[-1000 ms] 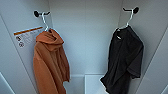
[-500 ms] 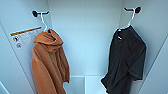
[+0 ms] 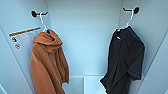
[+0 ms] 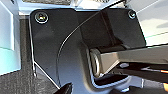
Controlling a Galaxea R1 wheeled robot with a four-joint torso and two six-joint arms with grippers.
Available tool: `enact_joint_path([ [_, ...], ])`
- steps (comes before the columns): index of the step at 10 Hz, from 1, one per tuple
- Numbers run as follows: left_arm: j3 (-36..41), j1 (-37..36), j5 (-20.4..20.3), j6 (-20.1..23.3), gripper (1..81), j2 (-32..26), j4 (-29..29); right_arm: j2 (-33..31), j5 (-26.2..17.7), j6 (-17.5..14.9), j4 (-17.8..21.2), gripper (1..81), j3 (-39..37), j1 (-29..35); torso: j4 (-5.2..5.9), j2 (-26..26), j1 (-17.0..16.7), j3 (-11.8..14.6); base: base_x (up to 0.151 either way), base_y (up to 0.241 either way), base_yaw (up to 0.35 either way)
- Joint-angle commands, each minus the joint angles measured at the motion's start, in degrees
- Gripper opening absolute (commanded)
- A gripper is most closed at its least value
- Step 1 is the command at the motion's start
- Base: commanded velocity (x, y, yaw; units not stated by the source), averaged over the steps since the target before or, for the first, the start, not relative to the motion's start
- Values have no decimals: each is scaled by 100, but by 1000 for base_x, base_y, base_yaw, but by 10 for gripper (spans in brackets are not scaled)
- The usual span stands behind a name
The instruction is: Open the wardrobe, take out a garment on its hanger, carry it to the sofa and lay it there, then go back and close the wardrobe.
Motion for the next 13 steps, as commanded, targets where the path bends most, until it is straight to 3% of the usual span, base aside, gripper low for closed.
enact_joint_path([
  [1, 19, -198, 237, -24, 811, 20, -18, 11, -342, -12, 14, 811, 20, 139, -477, 0, 0, 148, 0, 0, 0],
  [2, 36, -164, 228, -93, 811, -6, -36, 11, -342, -12, 5, 811, 20, 156, -644, 0, 0, 185, 0, 0, 0],
  [3, 37, -146, 245, -155, 811, -50, -115, 11, -342, -21, 5, 811, 20, 156, -315, 0, -1, 72, 0, 0, 0],
  [5, 45, -119, 463, -156, 811, -111, -141, 19, -342, -30, 5, 811, 20, 182, -564, 0, -1, 107, 0, 0, 0],
  [6, 46, -146, 535, -77, 811, -112, -150, 19, -342, -30, 5, 811, 20, 191, -588, 0, -1, 107, 0, 0, 0],
  [8, 46, -242, 781, 605, 811, -60, -585, 11, -342, -30, 31, 811, 20, 182, -583, 0, -1, 107, 0, 0, 0],
  [11, 89, -383, 868, 2496, 811, -24, -2370, 11, -325, -30, 22, 811, 20, 156, -586, 0, -1, 109, 0, 0, 0],
  [12, 89, -392, 1054, 2587, 811, 2, -2505, 2, -298, -30, 14, 811, 20, 147, -586, 0, -1, 109, 0, 0, 0],
  [13, 55, -392, 1256, 2587, 811, 107, -2532, 2, -290, -30, 22, 811, 21, 156, -820, 0, -1, 109, 0, 0, 0],
])
